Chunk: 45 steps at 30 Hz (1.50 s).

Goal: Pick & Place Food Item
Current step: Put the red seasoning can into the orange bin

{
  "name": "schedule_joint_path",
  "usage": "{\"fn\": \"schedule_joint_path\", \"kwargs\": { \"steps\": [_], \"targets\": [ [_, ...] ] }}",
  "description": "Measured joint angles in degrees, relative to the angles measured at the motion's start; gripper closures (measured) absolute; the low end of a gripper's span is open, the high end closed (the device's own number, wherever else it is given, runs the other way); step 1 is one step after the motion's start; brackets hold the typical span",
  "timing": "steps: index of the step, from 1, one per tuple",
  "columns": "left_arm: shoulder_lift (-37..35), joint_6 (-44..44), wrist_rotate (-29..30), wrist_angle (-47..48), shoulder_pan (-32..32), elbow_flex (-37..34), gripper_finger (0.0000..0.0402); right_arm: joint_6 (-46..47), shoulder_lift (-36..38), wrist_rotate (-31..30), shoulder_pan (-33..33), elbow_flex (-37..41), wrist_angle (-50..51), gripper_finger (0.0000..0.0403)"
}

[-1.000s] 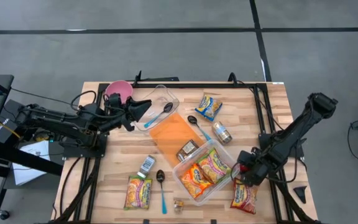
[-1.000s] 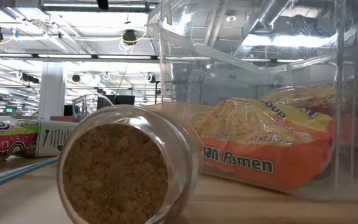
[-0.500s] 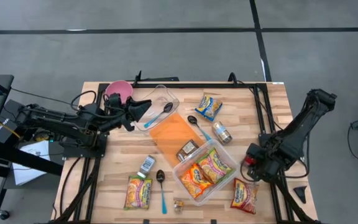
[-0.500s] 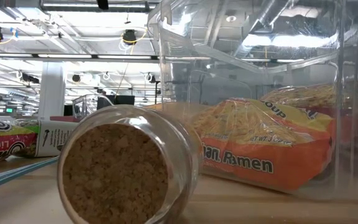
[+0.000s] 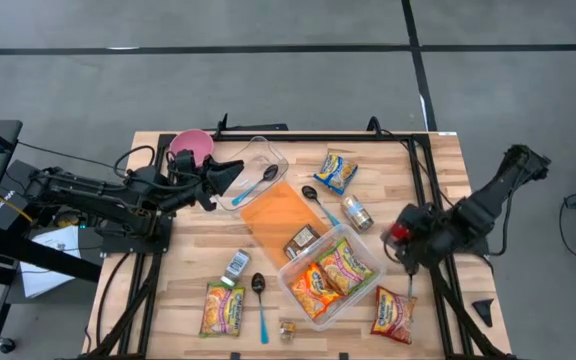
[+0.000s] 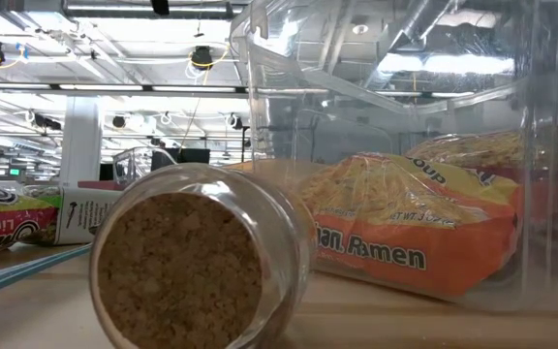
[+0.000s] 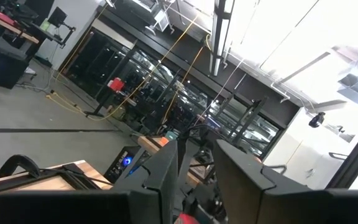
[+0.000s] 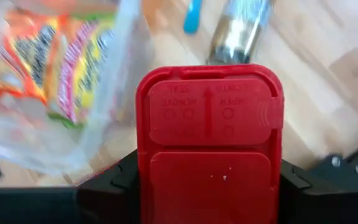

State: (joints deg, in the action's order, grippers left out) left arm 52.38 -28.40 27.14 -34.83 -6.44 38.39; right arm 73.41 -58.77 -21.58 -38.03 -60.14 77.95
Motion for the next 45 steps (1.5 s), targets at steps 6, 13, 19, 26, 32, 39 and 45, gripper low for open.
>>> {"fn": "schedule_joint_path", "kwargs": {
  "steps": [6, 13, 19, 26, 32, 39, 45],
  "targets": [
    [0.0, 0.12, 0.0, 0.1, -0.02, 0.0, 0.0302, -11.96, -1.93, -0.02, 11.91, -6.08, -3.0, 0.0206],
    [0.01, 1.2, 0.0, 0.17, -0.02, 0.0, 0.0302, -28.3, -7.48, 0.61, 24.55, -12.27, -16.52, 0.0206],
    [0.0, 1.58, -0.01, 0.2, -0.02, 0.0, 0.0302, -40.57, -17.25, 4.63, 31.42, -20.44, -24.77, 0.0206],
    [0.0, 1.62, -0.02, 1.63, -0.02, 0.0, 0.0302, -53.8, -30.83, 10.55, 34.53, -34.05, -24.38, 0.0206],
    [0.02, 1.62, -0.02, 3.84, -0.02, 0.0, 0.0302, -65.79, -38.42, 17.7, 35.18, -40.74, -21.98, 0.0206],
    [-0.31, 1.35, -0.02, 8.52, -0.04, -0.02, 0.0302, -77.37, -45.03, 22.52, 36.95, -41.36, -23.99, 0.0206],
    [-1.38, 1.2, 0.54, 10.7, -0.02, -0.02, 0.0302, -83.18, -49.42, 26.84, 40.59, -41.38, -24.9, 0.0206]
  ]
}}
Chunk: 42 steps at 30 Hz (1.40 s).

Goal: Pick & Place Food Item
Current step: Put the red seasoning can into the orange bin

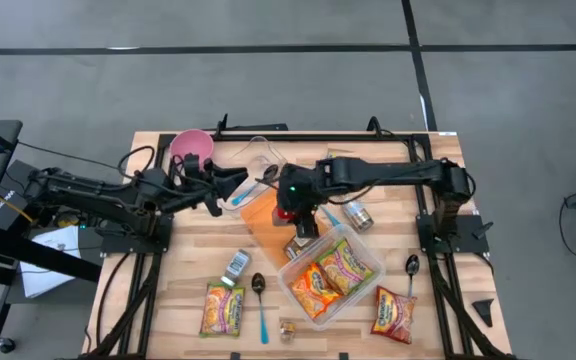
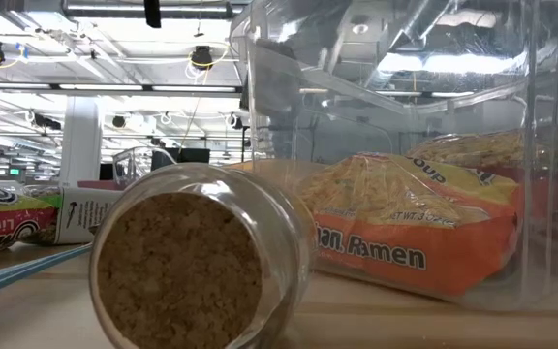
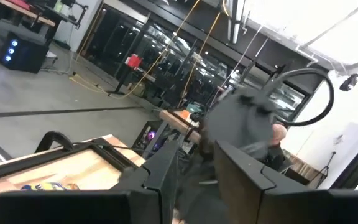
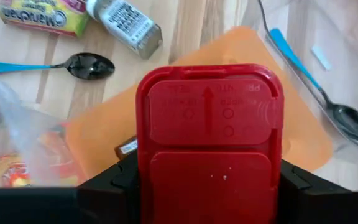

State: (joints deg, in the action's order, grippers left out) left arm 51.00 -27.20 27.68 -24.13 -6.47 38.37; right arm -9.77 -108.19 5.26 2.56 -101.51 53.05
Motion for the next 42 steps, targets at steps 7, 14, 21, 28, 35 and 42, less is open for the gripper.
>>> {"fn": "schedule_joint_path", "kwargs": {
  "steps": [7, 14, 21, 28, 35, 42],
  "targets": [
    [-2.92, 0.18, 2.95, 2.33, 0.01, 0.02, 0.0302, -2.56, -2.93, 3.69, 4.55, 0.01, -2.03, 0.0206],
    [-5.13, 1.33, 3.29, 2.59, 0.01, 0.02, 0.0302, -15.56, -3.93, 7.54, 6.13, 0.11, -3.79, 0.0206],
    [-5.62, 1.49, 3.24, 2.84, 0.01, 0.02, 0.0302, -27.02, -4.81, 9.22, 6.57, 0.06, -5.94, 0.0206],
    [-5.62, 1.49, 3.22, 2.78, 0.01, 0.02, 0.0302, -32.63, -7.64, 9.83, 7.11, 0.07, -5.79, 0.0206],
    [-5.64, 1.42, 3.18, 3.08, 0.01, 0.02, 0.0302, -36.43, -10.91, 9.71, 7.22, -0.16, -5.91, 0.0206],
    [-5.64, 0.87, 3.15, 3.57, 0.01, 0.02, 0.0302, -41.12, -12.28, 6.93, 6.41, -0.04, -3.26, 0.0206]
  ]
}}
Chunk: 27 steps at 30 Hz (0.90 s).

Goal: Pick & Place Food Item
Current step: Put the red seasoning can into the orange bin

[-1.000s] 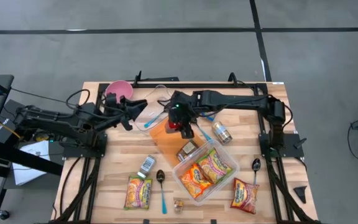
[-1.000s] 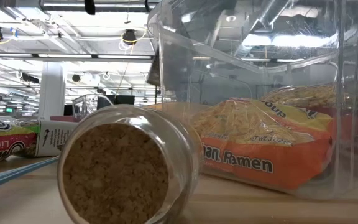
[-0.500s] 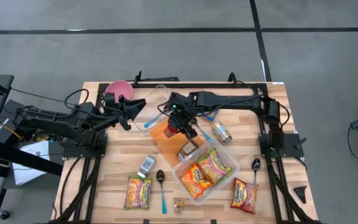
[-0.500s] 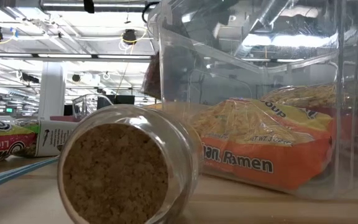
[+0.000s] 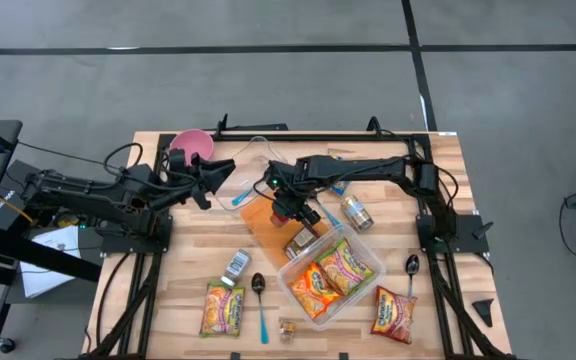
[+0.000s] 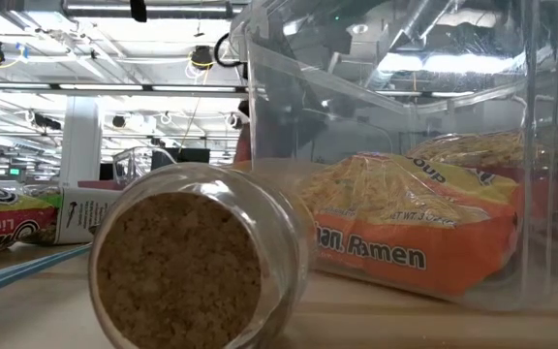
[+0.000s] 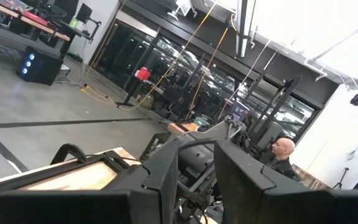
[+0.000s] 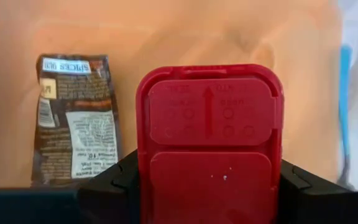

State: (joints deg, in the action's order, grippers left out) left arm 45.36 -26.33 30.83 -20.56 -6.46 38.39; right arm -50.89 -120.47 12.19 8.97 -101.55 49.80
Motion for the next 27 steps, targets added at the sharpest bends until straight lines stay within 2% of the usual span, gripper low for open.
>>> {"fn": "schedule_joint_path", "kwargs": {
  "steps": [6, 17, 27],
  "targets": [
    [0.0, 0.0, -0.03, 0.03, 0.0, 0.0, 0.0302, -3.2, -0.01, -0.19, 0.3, -0.05, 0.53, 0.0206],
    [0.0, 0.13, -0.02, 0.02, 0.0, 0.0, 0.0302, -2.82, -3.77, -0.2, 0.44, -0.04, 1.47, 0.0206],
    [0.0, -0.02, 0.0, -0.04, -0.02, 0.0, 0.0302, -3.11, -3.75, -1.6, 0.44, -0.03, 4.37, 0.0206]
  ]
}}
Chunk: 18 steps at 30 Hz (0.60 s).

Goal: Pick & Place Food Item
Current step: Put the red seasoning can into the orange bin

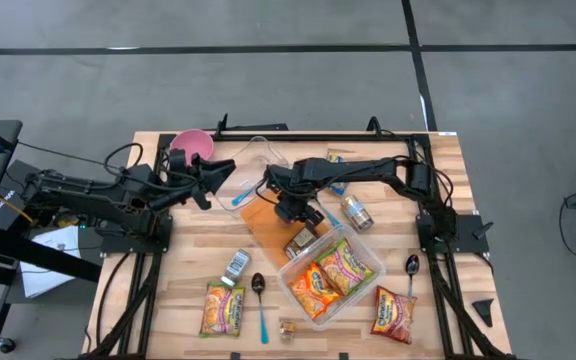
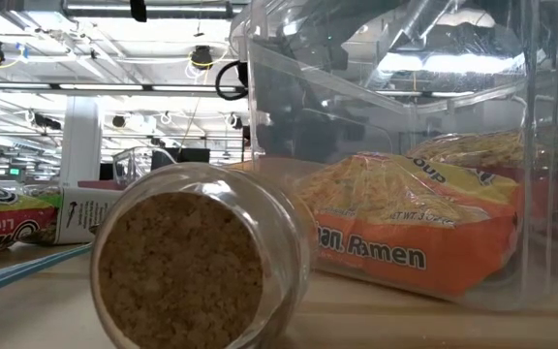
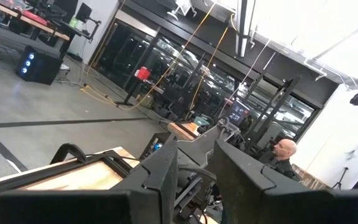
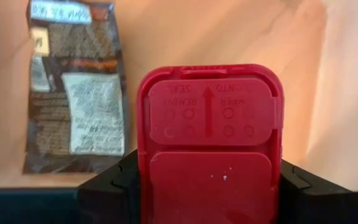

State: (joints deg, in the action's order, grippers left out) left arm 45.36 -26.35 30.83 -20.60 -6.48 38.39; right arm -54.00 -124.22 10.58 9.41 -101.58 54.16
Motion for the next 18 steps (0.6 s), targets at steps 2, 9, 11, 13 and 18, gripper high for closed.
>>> {"fn": "schedule_joint_path", "kwargs": {
  "steps": [2, 9, 11, 13, 18],
  "targets": [
    [0.0, -0.02, 0.0, 0.04, 0.02, -0.02, 0.0302, 0.0, 0.0, -0.39, 0.0, 0.0, 0.1, 0.0206],
    [0.0, -0.02, 0.0, 0.02, 0.02, 0.0, 0.0302, 0.8, 0.0, -1.44, 0.0, 0.01, 1.24, 0.0206],
    [0.0, -0.02, 0.0, 0.02, 0.02, -0.01, 0.0302, 1.33, 0.04, -1.46, 0.0, 0.62, 1.03, 0.0206],
    [0.0, -0.02, 0.0, 0.02, 0.02, -0.01, 0.0302, 1.88, 0.04, -1.46, -0.02, 1.4, 1.38, 0.0206],
    [0.0, -0.04, 0.0, 0.02, 0.02, -0.01, 0.0302, 4.32, 0.11, -1.45, -0.04, 2.34, 1.95, 0.0206]
  ]
}}
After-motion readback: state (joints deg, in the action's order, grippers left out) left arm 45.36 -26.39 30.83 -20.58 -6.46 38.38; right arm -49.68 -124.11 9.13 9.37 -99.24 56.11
